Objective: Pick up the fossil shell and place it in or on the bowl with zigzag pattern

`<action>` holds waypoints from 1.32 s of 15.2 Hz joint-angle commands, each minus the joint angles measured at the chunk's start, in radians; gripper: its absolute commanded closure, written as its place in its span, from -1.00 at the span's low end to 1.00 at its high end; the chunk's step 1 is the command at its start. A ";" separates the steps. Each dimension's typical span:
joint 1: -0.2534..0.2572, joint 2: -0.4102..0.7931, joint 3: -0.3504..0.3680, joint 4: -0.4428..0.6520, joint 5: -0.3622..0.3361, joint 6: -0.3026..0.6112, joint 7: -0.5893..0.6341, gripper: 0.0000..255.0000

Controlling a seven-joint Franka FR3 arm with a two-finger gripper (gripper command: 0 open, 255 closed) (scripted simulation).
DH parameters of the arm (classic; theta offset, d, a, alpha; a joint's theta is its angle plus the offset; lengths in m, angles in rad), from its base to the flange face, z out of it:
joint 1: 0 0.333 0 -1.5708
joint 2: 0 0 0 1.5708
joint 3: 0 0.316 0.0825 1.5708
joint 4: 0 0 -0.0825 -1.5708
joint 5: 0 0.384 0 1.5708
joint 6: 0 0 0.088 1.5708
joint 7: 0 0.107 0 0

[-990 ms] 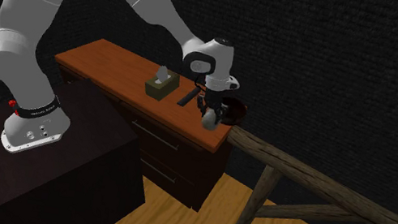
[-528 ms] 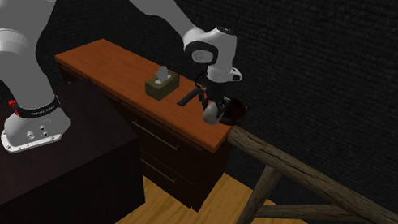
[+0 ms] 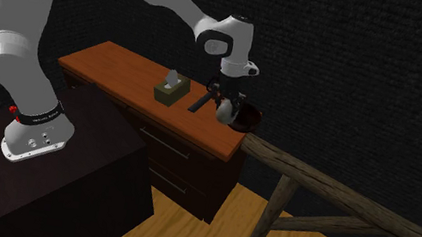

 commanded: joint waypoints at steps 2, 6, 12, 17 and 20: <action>0.004 -0.022 -0.006 0.014 -0.009 -0.034 0.004 1.00; 0.008 0.058 0.013 0.160 0.006 -0.105 0.037 1.00; -0.005 0.262 0.051 0.531 0.033 -0.275 0.104 1.00; -0.034 0.442 0.075 0.839 0.048 -0.400 0.150 1.00; -0.032 0.454 0.077 0.820 0.051 -0.370 0.149 1.00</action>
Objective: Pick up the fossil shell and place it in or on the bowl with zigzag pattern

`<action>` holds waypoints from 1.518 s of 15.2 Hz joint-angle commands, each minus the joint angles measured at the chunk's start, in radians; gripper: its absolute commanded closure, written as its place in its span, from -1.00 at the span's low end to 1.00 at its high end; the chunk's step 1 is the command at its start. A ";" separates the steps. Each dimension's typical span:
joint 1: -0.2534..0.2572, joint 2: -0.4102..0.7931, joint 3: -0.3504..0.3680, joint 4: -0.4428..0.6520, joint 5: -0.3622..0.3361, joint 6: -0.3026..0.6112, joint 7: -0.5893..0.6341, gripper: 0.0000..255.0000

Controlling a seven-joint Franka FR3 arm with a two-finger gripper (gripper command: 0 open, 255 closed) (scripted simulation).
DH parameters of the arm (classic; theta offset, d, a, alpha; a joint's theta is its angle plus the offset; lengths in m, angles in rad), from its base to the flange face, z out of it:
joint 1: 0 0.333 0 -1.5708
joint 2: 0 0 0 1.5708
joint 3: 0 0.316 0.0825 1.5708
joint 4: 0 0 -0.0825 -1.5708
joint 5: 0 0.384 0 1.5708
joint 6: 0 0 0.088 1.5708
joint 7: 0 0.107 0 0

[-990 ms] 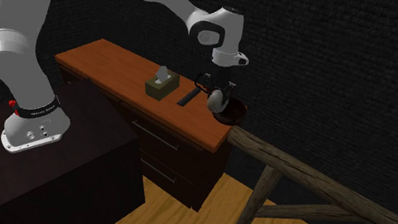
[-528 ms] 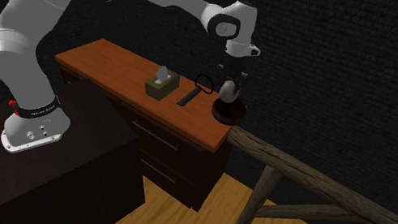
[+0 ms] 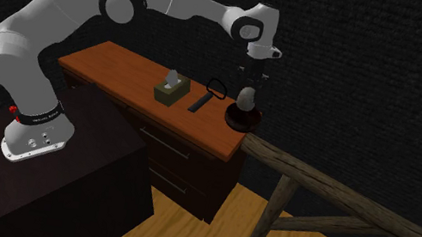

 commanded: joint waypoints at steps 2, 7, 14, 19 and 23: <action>0.001 0.013 0.002 -0.017 0.003 0.031 0.000 1.00; 0.001 0.042 0.007 -0.033 0.007 0.075 0.000 1.00; -0.001 0.071 0.011 -0.037 0.011 0.108 0.001 1.00; -0.001 0.071 0.011 -0.037 0.011 0.108 0.001 1.00; -0.001 0.071 0.011 -0.036 0.011 0.107 0.001 -1.00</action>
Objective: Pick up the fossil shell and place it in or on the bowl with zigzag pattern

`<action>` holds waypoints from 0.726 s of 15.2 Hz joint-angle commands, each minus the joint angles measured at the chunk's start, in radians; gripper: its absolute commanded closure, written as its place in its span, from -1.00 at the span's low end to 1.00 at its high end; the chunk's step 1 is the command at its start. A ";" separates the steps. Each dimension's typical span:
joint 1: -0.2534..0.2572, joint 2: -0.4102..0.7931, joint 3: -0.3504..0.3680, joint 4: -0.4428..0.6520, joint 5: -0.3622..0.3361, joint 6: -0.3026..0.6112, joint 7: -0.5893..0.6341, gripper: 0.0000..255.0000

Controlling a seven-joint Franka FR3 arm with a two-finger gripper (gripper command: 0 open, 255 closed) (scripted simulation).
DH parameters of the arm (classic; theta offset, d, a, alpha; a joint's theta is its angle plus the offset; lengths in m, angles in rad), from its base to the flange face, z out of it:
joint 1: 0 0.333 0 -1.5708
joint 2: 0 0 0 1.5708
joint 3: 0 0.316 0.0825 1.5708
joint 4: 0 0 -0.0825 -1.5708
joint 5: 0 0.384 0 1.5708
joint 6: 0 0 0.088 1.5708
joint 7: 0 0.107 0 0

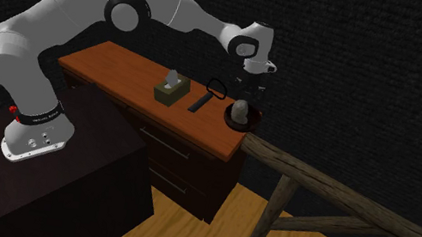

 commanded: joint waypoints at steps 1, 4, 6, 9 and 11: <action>0.000 0.000 0.000 0.000 0.000 0.000 0.000 -1.00; 0.004 -0.032 -0.005 0.011 -0.005 -0.042 0.003 -1.00; 0.006 -0.055 -0.008 0.030 -0.009 -0.085 0.005 -1.00; 0.006 -0.055 -0.008 0.030 -0.009 -0.085 0.005 -1.00; 0.006 -0.055 -0.008 0.030 -0.009 -0.085 0.005 -1.00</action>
